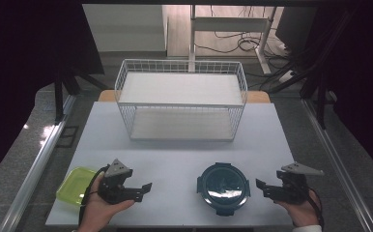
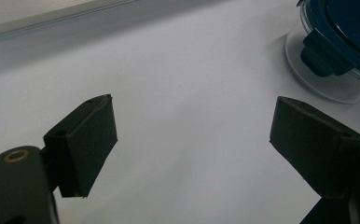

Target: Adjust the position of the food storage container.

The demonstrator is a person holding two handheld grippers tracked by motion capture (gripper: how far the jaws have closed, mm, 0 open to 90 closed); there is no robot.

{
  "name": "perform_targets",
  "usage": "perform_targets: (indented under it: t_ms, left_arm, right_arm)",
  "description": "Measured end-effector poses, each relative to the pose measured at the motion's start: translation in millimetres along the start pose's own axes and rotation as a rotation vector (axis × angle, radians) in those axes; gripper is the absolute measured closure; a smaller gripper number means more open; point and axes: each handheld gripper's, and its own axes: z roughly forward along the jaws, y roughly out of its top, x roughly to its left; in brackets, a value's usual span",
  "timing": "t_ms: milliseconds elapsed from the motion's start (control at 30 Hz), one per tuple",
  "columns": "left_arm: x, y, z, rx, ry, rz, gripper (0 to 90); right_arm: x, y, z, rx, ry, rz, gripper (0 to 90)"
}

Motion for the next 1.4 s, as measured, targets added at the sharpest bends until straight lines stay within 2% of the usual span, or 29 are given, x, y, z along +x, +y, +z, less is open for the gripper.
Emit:
perform_targets:
  t_ms: [100,200,433,600,800,1000,1100,1233,1267,1400]
  left_arm:
    - [-0.4,0.6,2.3,0.008,0.014,0.001,13.3]
    - [-0.6,1.1,4.0,0.013,0.031,-0.005,13.3]
    - [0.1,1.4,2.5,0.009,0.044,-0.018,13.5]
    - [1.1,1.7,0.5,0.012,0.032,-0.022,13.7]
    - [3.0,3.0,1.6,0.021,0.024,-0.034,14.0]
    - [2.6,4.0,3.5,0.033,0.016,-0.03,14.3]
    - [1.4,4.4,4.2,0.037,0.016,-0.027,14.4]
    - [0.0,5.2,7.5,0.044,0.01,-0.025,14.5]
    - [-0.4,5.3,8.1,0.045,0.009,-0.024,14.5]
    - [-1.1,4.8,8.7,0.049,0.009,-0.022,14.5]
  right_arm:
    - [-5.4,0.5,-0.4,0.006,0.027,0.01,14.1]
    - [-8.6,0.2,-1.0,0.01,0.032,0.013,15.1]
    - [-18.3,-2.5,-6.6,0.009,0.024,0.046,17.6]
    - [-17.0,-3.0,-10.9,0.024,0.012,0.032,20.6]
    - [-17.8,-5.5,-14.9,0.044,0.021,0.03,25.8]
    - [-16.6,-7.7,-16.2,0.074,0.015,0.023,31.4]
    - [-14.5,-8.5,-17.1,0.091,0.026,0.003,34.9]
    - [-6.9,-6.2,-18.5,0.171,0.058,-0.103,46.6]
    - [-6.9,-6.2,-18.5,0.171,0.058,-0.103,46.6]
    - [1.0,-6.3,-17.5,0.208,0.088,-0.131,55.9]
